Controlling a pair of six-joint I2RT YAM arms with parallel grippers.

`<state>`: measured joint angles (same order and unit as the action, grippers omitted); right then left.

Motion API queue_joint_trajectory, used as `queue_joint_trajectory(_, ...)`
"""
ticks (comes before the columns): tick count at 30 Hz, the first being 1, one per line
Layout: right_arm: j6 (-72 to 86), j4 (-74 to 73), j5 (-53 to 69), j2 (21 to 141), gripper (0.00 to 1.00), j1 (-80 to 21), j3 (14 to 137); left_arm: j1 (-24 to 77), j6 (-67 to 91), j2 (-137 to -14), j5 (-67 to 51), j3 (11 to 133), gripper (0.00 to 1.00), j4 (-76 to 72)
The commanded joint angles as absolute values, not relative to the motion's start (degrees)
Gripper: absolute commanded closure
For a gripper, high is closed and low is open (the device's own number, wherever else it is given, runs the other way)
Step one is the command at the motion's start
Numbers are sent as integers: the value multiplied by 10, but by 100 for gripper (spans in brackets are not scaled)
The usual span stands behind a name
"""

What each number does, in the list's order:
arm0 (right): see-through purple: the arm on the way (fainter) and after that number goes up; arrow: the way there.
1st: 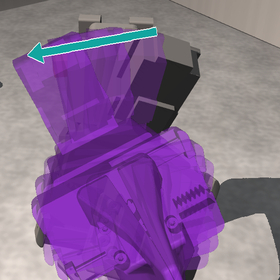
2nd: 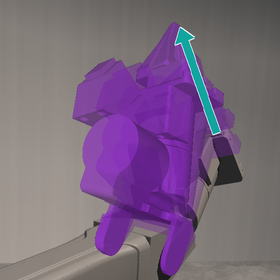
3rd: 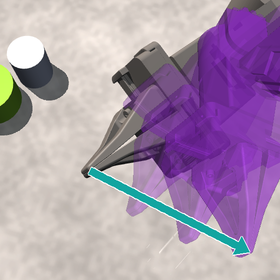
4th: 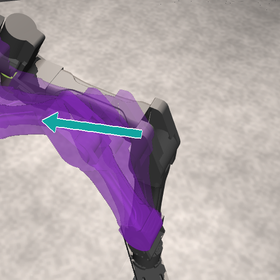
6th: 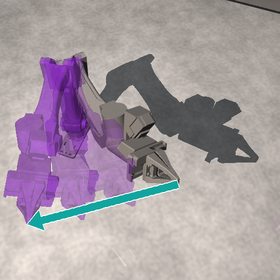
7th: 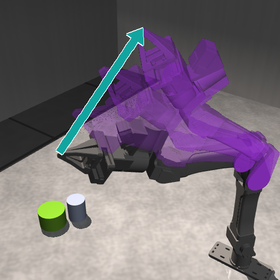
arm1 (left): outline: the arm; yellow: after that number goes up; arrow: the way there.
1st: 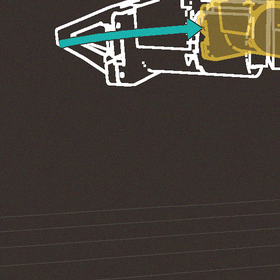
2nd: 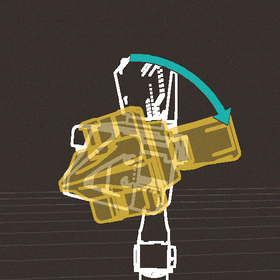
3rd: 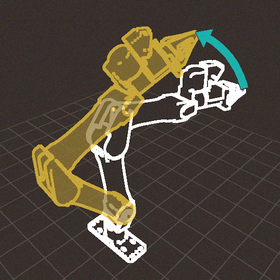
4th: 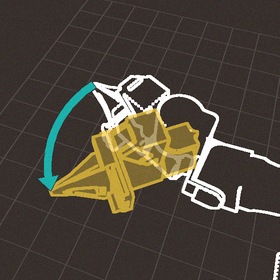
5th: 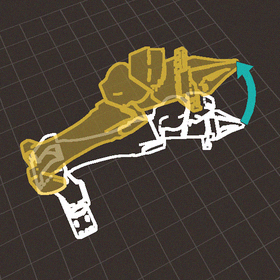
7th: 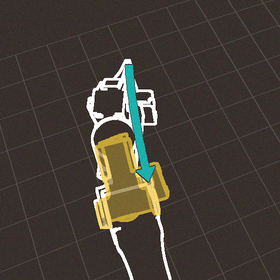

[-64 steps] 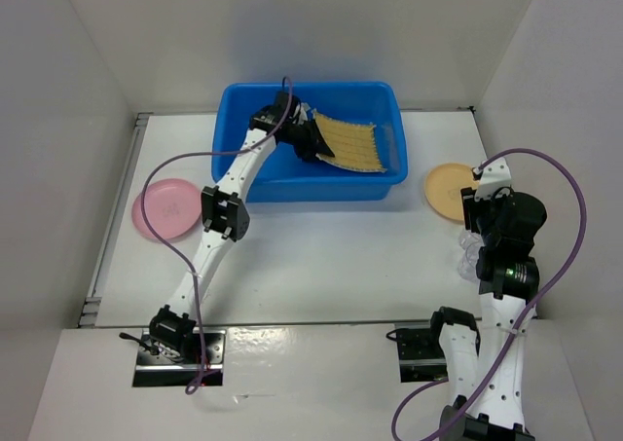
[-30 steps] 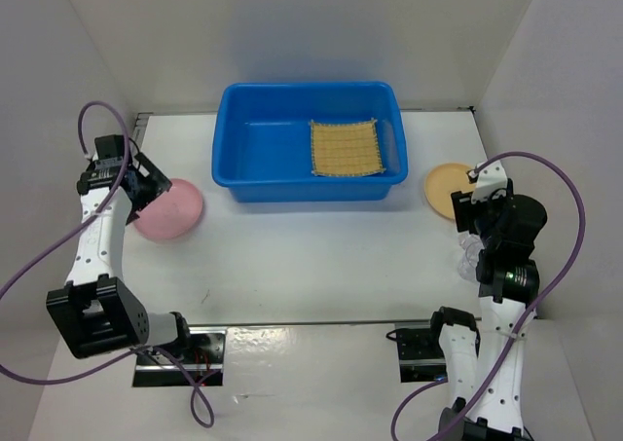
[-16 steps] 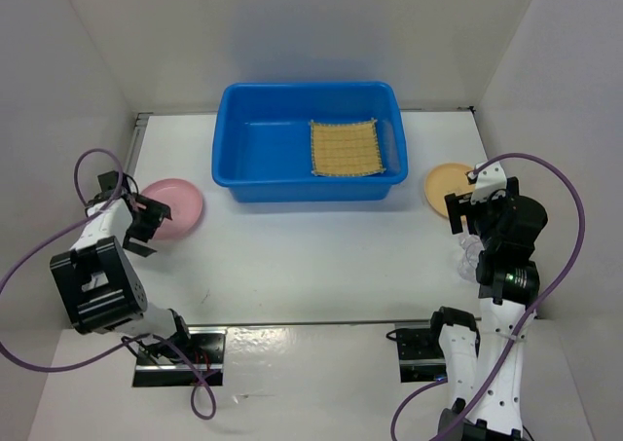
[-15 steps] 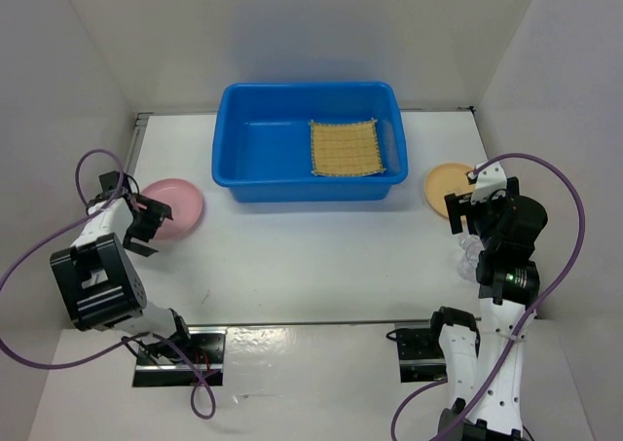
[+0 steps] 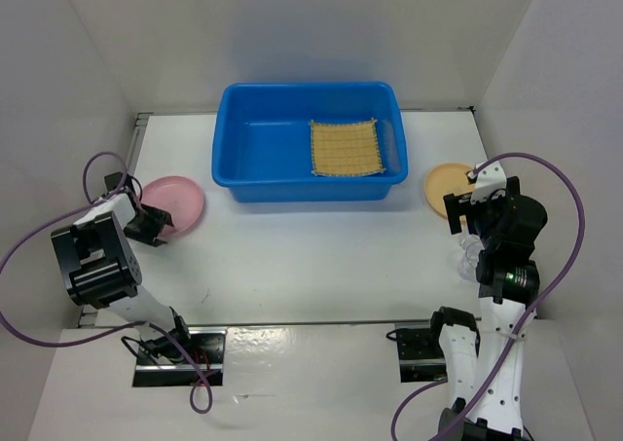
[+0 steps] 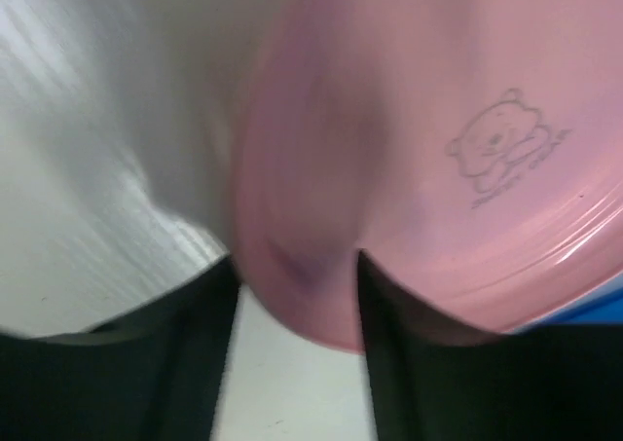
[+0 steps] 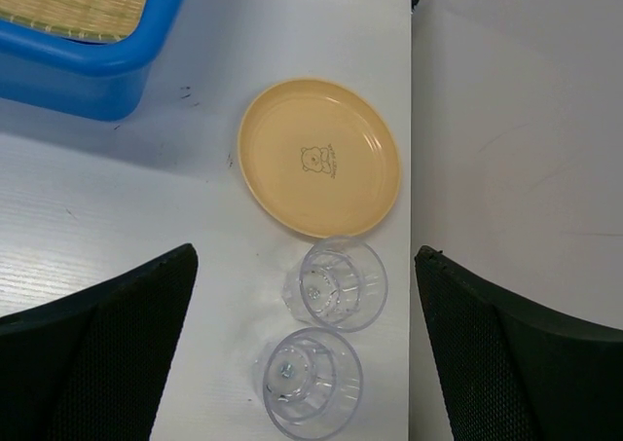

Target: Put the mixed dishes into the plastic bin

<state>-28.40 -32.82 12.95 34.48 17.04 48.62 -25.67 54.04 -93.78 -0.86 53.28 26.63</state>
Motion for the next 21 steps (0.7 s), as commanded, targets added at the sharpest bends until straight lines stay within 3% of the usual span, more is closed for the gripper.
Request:
queue_joint_trajectory(1, -287, -321, 136, 349, 3, 174, 490, -267, 522, -955, -28, 536, 52, 241)
queue_joint_trajectory(2, -287, -321, 136, 349, 3, 174, 490, -272, 522, -955, -28, 536, 63, 241)
queue_joint_trajectory(3, -287, -321, 136, 349, 3, 174, 490, -272, 522, -955, -36, 541, 84, 241)
queue_joint_trajectory(8, -287, -321, 136, 349, 2, 174, 490, -284, 526, -923, -58, 574, 100, 264)
queue_joint_trajectory(17, -287, -321, 136, 349, 2, 174, 490, -284, 672, -651, -16, 613, 100, 236)
queue_joint_trajectory(21, -287, -321, 136, 349, 2, 174, 490, -279, 679, -639, -107, 669, 100, 188)
